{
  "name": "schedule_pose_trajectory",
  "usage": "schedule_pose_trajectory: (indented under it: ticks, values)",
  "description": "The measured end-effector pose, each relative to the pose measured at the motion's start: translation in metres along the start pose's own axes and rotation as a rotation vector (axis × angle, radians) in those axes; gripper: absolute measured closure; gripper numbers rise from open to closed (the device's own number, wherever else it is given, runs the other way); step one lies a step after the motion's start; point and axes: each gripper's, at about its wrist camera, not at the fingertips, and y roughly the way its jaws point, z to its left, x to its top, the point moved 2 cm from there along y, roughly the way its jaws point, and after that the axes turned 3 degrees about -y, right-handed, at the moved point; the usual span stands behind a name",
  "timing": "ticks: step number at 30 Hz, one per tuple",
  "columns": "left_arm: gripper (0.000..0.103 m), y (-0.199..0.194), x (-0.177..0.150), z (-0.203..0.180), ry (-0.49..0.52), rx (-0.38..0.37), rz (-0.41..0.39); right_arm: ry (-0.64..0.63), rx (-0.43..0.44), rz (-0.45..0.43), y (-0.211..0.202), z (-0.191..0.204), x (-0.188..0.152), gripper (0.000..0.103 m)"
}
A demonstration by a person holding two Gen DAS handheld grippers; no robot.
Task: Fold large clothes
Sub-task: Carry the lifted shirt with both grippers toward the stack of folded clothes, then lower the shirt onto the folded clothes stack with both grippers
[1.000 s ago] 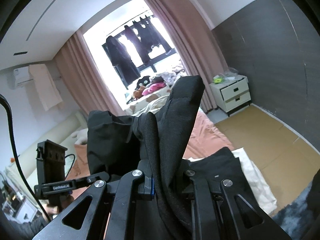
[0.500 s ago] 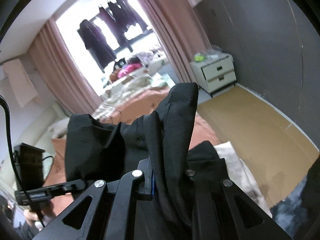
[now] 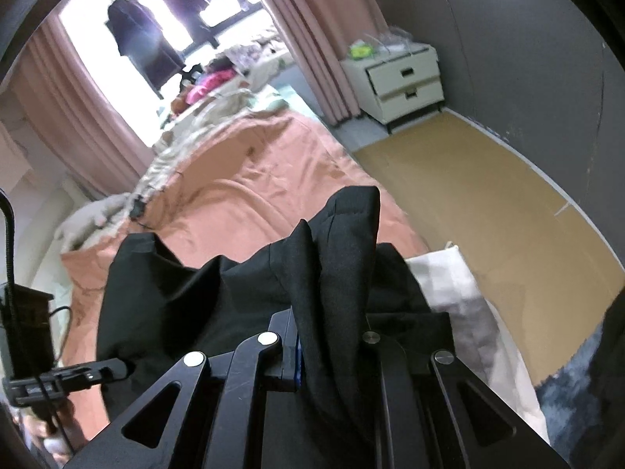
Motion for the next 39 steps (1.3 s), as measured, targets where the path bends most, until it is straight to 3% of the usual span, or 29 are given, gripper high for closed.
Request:
schedule_pose_trajectory:
  ticks: [5,7,10,19,28,32,35,36,39]
  values:
    - [0.071,-0.001,0.002,0.007,0.017,0.011,-0.006,0.001,-0.077,0.041,0.02,-0.012,0.002,0.091]
    - [0.064,-0.008,0.001,0.012,0.032,0.017,-0.042,0.002,-0.1,0.052,0.026,-0.016,0.004,0.091]
    - [0.062,-0.02,0.002,0.024,0.039,0.052,-0.111,0.031,-0.105,0.061,0.036,-0.027,0.005,0.091]
    - [0.062,-0.03,-0.006,0.056,-0.013,0.101,-0.097,0.119,-0.17,0.033,0.05,-0.051,0.009,0.091]
    - [0.061,-0.005,-0.013,0.055,-0.018,0.075,-0.032,0.162,-0.229,0.007,0.037,-0.07,0.007,0.09]
    - [0.061,0.002,-0.013,0.05,-0.002,0.075,-0.015,0.213,-0.285,0.015,0.026,-0.071,0.004,0.061]
    - [0.046,0.009,-0.009,0.051,0.0,0.058,-0.002,0.176,-0.242,0.008,0.004,-0.06,-0.002,0.054]
    - [0.041,0.01,-0.008,0.051,-0.005,0.048,-0.006,0.162,-0.238,0.0,-0.005,-0.056,-0.006,0.047]
    - [0.038,0.015,-0.005,0.051,-0.018,0.032,-0.007,0.168,-0.208,-0.048,-0.042,-0.048,-0.023,0.039]
